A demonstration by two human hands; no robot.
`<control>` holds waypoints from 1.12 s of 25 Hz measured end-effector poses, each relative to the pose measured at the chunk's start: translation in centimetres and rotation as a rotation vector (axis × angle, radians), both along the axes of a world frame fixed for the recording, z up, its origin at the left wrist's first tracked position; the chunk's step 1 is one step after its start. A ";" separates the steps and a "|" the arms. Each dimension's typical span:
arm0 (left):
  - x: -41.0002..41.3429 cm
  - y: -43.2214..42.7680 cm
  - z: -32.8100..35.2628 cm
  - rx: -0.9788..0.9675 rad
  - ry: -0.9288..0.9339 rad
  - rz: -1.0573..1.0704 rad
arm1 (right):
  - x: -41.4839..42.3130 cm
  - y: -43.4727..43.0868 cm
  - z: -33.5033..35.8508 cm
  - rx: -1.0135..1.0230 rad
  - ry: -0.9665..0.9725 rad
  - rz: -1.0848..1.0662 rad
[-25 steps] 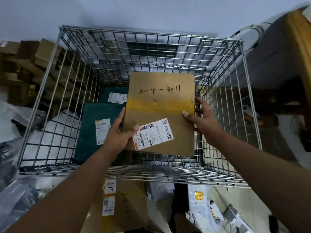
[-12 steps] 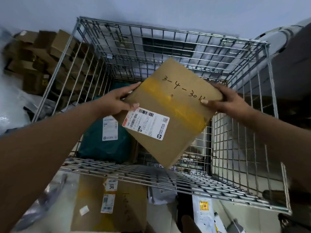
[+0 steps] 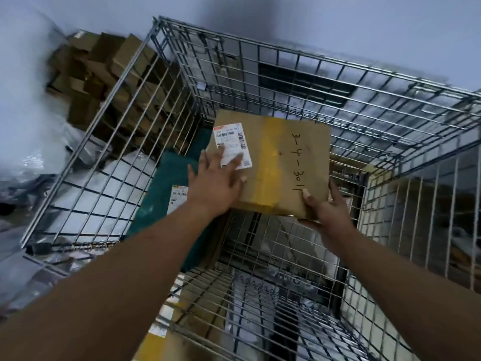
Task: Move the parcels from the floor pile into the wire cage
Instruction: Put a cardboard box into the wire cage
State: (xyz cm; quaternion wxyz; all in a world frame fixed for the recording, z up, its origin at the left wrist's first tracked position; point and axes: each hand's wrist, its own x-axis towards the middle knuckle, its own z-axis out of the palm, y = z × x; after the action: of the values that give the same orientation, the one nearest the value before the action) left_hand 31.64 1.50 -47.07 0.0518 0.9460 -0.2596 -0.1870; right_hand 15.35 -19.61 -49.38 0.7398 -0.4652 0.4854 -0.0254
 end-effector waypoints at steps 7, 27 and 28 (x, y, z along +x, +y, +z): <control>1.2 -0.1 -5.6 0.135 -0.071 0.089 | 7.5 2.9 -6.0 -0.004 0.025 -0.049; 9.4 -1.1 -13.6 0.289 0.134 0.156 | 20.5 8.0 -15.6 -0.190 0.216 0.184; 9.3 -0.8 -13.7 0.296 0.129 0.134 | 20.7 8.5 -15.9 -0.192 0.229 0.244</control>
State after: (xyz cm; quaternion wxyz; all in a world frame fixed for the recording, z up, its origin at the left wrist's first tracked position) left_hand 40.98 0.66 -60.81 -0.0592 0.9445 -0.1617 -0.2798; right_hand 36.08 -11.12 -65.24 0.6295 -0.5888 0.5019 0.0714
